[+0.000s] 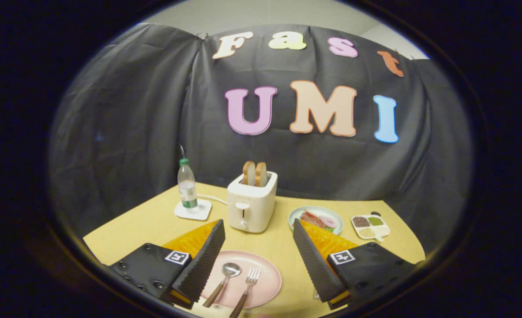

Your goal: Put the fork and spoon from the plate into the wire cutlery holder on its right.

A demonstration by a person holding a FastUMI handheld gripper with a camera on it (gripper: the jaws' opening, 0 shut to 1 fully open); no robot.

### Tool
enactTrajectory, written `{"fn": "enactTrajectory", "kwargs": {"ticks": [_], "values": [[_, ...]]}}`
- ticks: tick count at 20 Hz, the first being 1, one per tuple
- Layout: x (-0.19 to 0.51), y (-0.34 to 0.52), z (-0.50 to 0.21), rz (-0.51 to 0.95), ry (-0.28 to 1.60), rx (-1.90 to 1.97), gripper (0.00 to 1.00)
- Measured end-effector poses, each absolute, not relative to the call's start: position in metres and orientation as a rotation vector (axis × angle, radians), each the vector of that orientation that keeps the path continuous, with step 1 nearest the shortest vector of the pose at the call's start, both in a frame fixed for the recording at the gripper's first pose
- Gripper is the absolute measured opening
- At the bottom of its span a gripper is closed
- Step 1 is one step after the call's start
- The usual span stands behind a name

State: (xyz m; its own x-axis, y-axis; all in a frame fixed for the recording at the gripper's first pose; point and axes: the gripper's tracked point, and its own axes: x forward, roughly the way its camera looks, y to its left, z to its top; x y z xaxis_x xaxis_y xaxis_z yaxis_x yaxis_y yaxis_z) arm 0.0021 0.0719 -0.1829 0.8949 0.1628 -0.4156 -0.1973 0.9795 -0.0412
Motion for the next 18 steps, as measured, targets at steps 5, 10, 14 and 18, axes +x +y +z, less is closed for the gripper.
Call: {"fn": "enactTrajectory", "kwargs": {"ticks": [5,10,14,18], "values": [[-0.011,0.075,-0.233,0.21,0.548,-0.123,0.99],[-0.031,0.078,-0.283,0.239,0.688,-0.161,0.99],[-0.044,0.075,-0.314,0.251,0.79,-0.179,1.0],[-0.057,0.075,-0.337,0.266,0.861,-0.2,1.0]]}}
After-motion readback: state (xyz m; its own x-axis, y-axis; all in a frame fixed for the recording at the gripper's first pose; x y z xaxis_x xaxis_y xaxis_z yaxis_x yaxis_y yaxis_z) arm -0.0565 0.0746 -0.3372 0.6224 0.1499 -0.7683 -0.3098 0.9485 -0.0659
